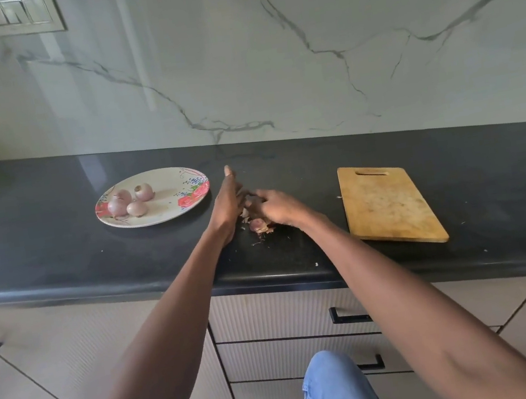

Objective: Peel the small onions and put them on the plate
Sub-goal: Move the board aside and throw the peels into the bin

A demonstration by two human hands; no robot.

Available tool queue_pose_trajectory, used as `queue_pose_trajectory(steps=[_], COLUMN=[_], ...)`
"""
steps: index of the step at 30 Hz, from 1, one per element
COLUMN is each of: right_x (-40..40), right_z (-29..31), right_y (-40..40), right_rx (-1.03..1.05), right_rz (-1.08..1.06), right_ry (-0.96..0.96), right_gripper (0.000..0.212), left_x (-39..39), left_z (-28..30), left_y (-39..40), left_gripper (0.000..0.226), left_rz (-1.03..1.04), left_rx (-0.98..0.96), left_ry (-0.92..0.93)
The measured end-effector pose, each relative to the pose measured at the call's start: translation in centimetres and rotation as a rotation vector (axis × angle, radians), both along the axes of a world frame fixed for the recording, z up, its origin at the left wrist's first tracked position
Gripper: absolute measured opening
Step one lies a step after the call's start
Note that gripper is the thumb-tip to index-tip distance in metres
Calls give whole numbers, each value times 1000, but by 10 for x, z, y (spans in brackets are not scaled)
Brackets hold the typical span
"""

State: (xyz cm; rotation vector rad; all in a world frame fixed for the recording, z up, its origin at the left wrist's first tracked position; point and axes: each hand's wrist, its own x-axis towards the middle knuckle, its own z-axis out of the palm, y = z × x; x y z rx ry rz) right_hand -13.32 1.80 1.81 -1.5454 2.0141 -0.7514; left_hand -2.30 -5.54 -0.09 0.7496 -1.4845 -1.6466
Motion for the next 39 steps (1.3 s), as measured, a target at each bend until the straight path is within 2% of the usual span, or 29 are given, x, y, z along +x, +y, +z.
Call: queue_pose_trajectory(steps=[3,5,9,14,20,31,39], right_x=[14,21,25,24,28,26,27], right_z=[-3,-3,-8,-22,-21,-26,-22], right_y=[5,10,16,13,14,9,11], right_rx=[-42,-83,-165,-286,-316,-350,-396], right_rz=[46,116,197,149,180,171,160], right_ry=[-59,-8,106,173,215,284,304], right_gripper=[38,30,42,22,29,21,17], left_x=[4,7,15,17,17,18,18], left_z=[0,-1,-2,-3,-3,-2,-3], left_y=[0,-1,2,5,10,15,16], left_gripper=[74,75,77,72,73,74,75], left_rz=[86,114,51,100,77,83,80], left_rx=[31,50,60,70,-40,-174,-178], left_ry=[44,62,54,61,-46,-183,-188])
